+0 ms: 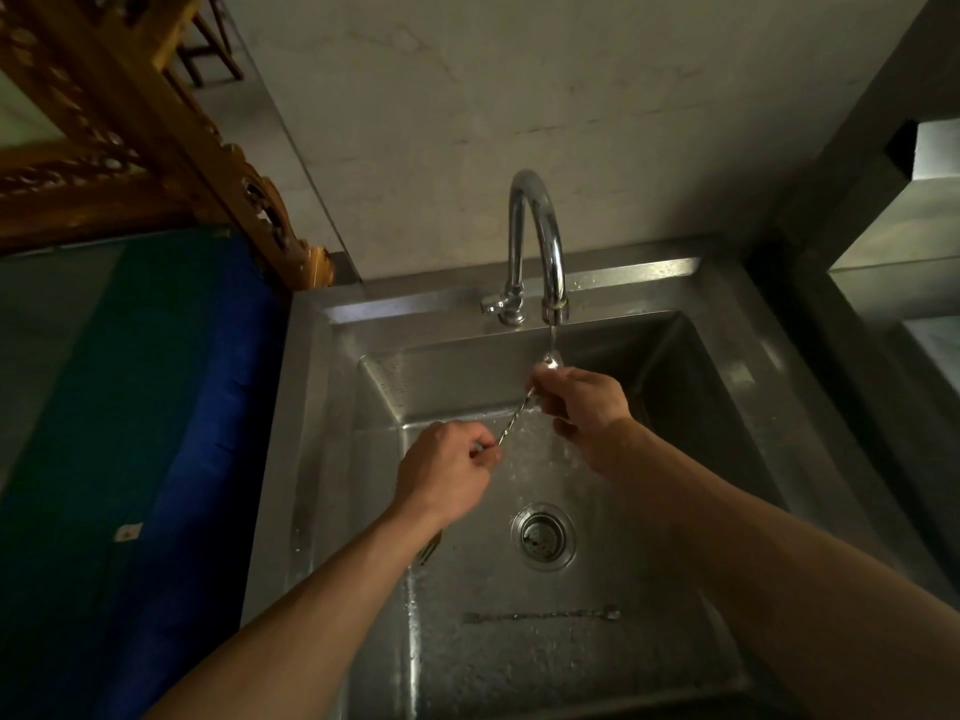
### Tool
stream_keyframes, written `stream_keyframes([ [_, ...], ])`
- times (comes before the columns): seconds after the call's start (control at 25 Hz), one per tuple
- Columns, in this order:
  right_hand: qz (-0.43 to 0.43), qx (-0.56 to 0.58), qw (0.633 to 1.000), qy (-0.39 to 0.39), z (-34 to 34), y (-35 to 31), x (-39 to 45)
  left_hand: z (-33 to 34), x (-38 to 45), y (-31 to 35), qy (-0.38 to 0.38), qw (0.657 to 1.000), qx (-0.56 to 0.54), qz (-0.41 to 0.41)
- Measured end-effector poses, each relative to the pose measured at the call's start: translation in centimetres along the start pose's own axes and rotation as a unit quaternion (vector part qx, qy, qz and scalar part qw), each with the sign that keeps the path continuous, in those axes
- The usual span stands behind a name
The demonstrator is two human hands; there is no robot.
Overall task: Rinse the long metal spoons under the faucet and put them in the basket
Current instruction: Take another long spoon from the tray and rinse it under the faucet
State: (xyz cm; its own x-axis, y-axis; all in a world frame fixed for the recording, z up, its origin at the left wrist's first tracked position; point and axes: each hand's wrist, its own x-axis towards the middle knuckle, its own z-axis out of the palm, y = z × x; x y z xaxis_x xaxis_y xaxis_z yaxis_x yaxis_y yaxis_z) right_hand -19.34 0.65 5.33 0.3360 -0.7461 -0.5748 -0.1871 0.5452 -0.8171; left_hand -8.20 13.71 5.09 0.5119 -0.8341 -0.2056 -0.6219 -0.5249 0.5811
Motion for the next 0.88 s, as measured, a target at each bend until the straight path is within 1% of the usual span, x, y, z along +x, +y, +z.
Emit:
stream_keyframes([
  [0.08,0.016,0.010,0.999,0.031,0.0,-0.1,0.2,0.0,0.1,-0.1,0.000,1.000,0.000,0.000],
  [0.12,0.019,0.013,0.999,0.026,0.0,-0.1,0.2,0.1,0.1,-0.2,-0.003,1.000,-0.004,-0.005],
  [0.24,0.015,-0.002,0.999,-0.035,-0.2,0.0,0.0,0.3,0.3,-0.7,-0.016,0.998,-0.060,-0.030],
  [0.36,0.012,-0.004,0.998,-0.058,-0.2,0.1,-0.2,0.6,0.4,-1.3,-0.017,0.994,-0.096,-0.038],
  [0.48,0.010,0.008,0.998,-0.068,0.0,0.1,-0.3,0.7,0.5,-1.6,-0.020,0.994,-0.099,-0.042],
  [0.68,0.001,-0.018,0.998,-0.053,0.2,-0.2,-0.3,0.6,0.5,-1.8,-0.021,0.994,-0.103,-0.043],
  [0.76,-0.002,-0.009,0.999,-0.052,0.3,-0.2,-0.2,0.4,0.5,-1.7,-0.017,0.994,-0.101,-0.043],
  [0.88,-0.004,-0.002,0.996,-0.088,0.2,-0.2,-0.1,0.1,0.6,-1.6,-0.010,0.995,-0.085,-0.047],
])
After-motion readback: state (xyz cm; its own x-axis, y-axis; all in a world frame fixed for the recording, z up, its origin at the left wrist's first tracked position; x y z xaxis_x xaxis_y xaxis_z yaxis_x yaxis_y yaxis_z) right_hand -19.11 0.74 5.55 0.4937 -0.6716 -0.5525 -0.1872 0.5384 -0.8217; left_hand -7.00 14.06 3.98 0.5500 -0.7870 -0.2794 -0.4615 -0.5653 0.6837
